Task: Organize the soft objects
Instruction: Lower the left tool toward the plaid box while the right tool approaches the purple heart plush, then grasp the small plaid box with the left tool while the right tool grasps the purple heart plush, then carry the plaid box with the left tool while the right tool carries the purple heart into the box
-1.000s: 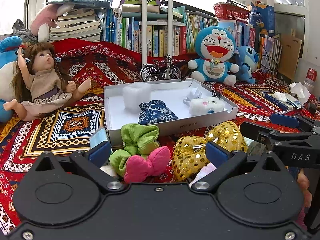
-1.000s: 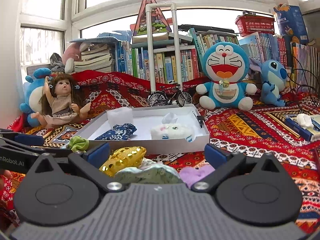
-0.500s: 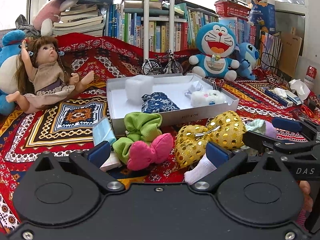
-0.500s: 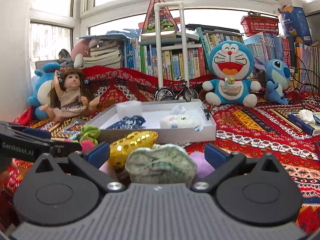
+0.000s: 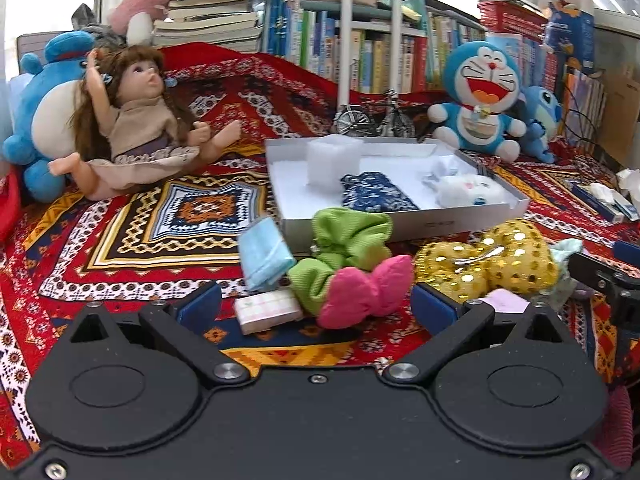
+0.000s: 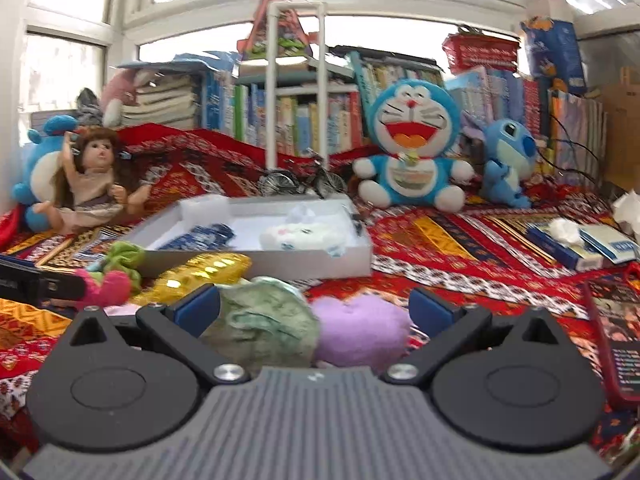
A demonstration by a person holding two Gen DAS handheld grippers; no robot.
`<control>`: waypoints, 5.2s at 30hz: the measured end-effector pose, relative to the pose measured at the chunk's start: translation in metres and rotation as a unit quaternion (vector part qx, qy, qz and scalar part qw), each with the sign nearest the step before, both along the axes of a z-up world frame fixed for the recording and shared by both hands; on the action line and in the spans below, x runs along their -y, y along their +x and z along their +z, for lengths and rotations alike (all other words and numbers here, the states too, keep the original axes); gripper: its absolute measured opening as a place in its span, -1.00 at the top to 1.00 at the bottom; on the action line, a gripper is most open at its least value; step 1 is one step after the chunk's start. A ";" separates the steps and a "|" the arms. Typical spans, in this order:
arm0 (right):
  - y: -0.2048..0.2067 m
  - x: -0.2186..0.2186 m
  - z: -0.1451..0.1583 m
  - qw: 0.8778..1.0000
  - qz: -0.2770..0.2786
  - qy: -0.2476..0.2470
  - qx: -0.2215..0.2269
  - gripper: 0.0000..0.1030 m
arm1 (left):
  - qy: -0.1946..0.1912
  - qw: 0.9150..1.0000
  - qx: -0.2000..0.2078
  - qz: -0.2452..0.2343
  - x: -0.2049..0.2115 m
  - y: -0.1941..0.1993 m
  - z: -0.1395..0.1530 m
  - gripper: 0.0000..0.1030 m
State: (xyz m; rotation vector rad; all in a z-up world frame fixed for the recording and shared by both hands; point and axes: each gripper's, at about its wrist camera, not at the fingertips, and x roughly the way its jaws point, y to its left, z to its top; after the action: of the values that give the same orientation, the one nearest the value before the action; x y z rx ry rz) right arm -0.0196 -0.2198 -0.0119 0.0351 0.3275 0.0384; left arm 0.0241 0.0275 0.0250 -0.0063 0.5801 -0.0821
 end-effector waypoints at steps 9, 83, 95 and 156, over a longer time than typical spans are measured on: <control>-0.002 0.021 -0.005 0.999 -0.032 0.007 -0.014 -1.00 | 0.005 1.000 -0.013 0.008 -0.010 0.000 -0.001 -0.54; 0.032 0.002 -0.025 0.998 -0.015 -0.013 -0.057 -0.58 | 0.025 0.996 -0.051 0.062 -0.006 0.030 -0.028 0.14; 0.032 -0.002 -0.029 0.998 -0.018 -0.027 -0.058 -0.60 | 0.031 0.997 -0.046 0.059 -0.004 0.028 -0.027 0.17; 0.191 -0.025 0.069 0.981 0.147 0.066 -0.105 -0.36 | -0.062 0.994 -0.086 -0.005 0.012 0.198 0.032 0.17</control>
State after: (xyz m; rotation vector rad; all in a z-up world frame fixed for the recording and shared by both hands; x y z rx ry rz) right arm 0.1718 -0.1946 0.0573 0.1224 0.5386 0.3520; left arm 0.2223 0.0157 0.0569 -0.1311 0.7464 -0.1286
